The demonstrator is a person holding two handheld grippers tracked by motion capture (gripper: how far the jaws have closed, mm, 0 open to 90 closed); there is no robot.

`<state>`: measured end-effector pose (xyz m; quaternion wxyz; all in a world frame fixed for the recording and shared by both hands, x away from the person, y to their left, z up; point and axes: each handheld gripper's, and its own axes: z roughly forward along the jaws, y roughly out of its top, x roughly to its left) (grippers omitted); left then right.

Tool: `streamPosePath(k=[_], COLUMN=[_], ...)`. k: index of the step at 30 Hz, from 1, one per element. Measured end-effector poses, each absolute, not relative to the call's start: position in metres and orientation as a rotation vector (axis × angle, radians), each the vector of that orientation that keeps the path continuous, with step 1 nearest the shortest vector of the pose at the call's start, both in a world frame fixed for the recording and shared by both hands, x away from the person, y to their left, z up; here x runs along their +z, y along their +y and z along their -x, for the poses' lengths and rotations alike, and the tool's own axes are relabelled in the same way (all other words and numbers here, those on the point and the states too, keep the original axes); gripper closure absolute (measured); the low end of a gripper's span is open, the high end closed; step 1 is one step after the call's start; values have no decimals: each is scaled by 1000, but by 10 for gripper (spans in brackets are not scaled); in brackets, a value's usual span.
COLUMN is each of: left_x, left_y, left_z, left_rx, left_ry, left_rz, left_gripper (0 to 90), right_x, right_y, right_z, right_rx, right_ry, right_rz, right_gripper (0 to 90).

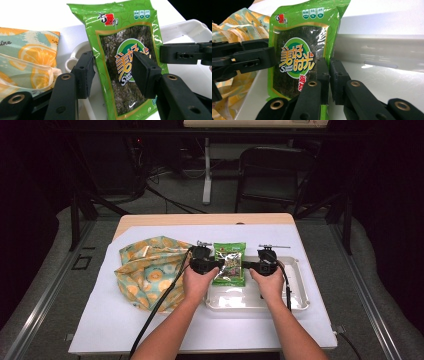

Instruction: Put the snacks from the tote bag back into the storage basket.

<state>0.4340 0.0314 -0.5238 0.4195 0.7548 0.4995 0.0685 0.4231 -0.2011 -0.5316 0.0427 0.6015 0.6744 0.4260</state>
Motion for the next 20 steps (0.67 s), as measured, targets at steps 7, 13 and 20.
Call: streamPosePath(k=[7,13,20], left_x=[-518,-507,-487], left_y=[36,48,73], left_z=[-431,-423,-405], left_rx=[204,204,276], left_ry=[1250,1228,1171], left_rz=[-1896,-1849,-1844], left_gripper=[529,528,542], right_x=[-533,-526,-504], right_y=[-202,-205,-207], right_z=[-423,-419,-404], right_rx=[1293,1285,1307], right_ry=[2059,2058,2032], right_rz=[-1837,-1803,-1679], right_gripper=[810,652,555])
